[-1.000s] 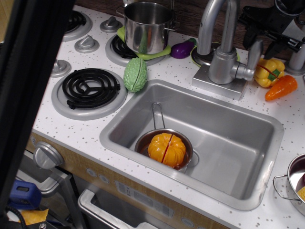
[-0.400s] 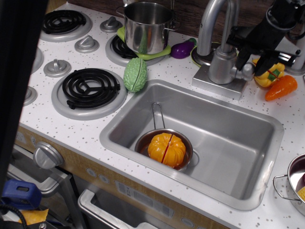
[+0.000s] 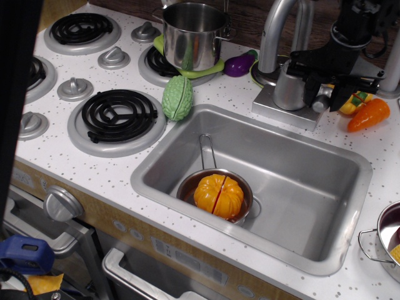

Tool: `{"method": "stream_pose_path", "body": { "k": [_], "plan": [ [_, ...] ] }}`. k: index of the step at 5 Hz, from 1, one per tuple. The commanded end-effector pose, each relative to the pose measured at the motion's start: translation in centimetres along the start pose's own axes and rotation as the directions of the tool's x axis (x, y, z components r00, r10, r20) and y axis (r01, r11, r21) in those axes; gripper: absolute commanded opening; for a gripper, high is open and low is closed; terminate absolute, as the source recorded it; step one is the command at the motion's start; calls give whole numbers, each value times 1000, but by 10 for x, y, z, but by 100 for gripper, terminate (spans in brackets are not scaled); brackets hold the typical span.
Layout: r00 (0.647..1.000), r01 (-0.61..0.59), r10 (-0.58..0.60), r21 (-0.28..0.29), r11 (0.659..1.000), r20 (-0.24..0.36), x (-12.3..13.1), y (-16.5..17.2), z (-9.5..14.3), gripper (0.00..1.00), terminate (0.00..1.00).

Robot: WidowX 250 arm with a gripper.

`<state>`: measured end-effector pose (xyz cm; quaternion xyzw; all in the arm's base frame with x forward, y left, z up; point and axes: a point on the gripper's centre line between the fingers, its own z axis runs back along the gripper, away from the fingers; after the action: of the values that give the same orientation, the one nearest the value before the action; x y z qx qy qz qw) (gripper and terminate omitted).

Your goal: Turn lever vertical to front

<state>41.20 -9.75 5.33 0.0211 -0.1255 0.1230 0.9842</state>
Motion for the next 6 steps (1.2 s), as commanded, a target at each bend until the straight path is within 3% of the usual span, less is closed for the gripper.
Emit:
{"method": "stream_pose_path", "body": {
  "k": [1, 3, 4, 6],
  "plan": [
    [998, -60, 59, -47, 997, -21, -3, -7, 0, 0, 0],
    [998, -58, 58, -1, 998, 35, -7, -17, -18, 0, 0],
    [999, -19, 18, 19, 1000, 31, -2, -13, -8, 100, 0],
    [999, -19, 18, 19, 1000, 31, -2, -13, -8, 100, 0]
  ]
}}
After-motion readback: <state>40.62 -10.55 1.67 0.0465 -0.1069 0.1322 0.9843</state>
